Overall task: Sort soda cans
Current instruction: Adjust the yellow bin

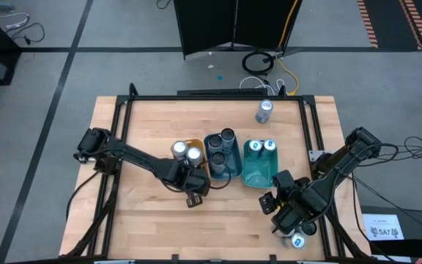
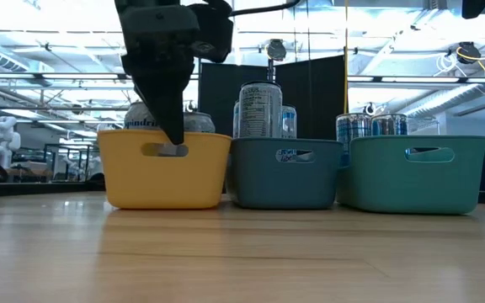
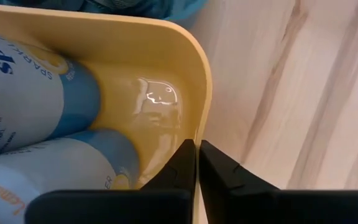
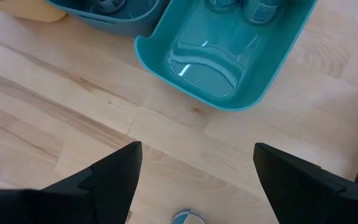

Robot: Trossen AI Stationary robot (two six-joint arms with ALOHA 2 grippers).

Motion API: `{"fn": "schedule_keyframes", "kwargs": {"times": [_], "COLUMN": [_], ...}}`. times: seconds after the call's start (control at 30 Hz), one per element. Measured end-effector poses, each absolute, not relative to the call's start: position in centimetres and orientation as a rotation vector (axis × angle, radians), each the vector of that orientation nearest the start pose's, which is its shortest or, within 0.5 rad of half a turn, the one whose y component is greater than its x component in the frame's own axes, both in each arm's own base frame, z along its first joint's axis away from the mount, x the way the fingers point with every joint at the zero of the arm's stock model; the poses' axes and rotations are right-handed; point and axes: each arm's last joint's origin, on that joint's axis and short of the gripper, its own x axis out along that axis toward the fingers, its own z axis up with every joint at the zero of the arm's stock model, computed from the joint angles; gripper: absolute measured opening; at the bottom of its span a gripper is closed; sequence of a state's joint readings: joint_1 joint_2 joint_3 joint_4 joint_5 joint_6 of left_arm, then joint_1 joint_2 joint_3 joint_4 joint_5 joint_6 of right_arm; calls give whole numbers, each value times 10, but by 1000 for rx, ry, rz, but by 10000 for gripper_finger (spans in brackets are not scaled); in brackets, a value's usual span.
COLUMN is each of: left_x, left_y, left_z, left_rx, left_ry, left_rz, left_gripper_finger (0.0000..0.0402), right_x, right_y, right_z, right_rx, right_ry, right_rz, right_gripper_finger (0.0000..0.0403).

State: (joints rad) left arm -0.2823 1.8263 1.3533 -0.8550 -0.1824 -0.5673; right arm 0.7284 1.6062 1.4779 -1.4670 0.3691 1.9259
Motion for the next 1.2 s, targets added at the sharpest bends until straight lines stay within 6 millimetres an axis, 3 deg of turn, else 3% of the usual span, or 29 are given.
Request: {"fn": "schedule_keyframes", "kwargs": {"times": [0.33,0.6,1.2], "left_x": [341,334,324], "left_y": [-80,-79,-82], "left_z": [207,206,210], "left_rx": [-161,-74,-60], "left_ry": [1302,1378,1445], "left_rz": [333,312,253], "left_gripper_finger": [22,22,22], "right_x": [214,213,212], "right_y": [177,176,175], "right_z": [301,301,301], "right_rx": [774,762,758], "right_ry": [1006,1010,1012], "right_rz": [-963,-972,-976], "right_gripper_finger": [299,299,299]}}
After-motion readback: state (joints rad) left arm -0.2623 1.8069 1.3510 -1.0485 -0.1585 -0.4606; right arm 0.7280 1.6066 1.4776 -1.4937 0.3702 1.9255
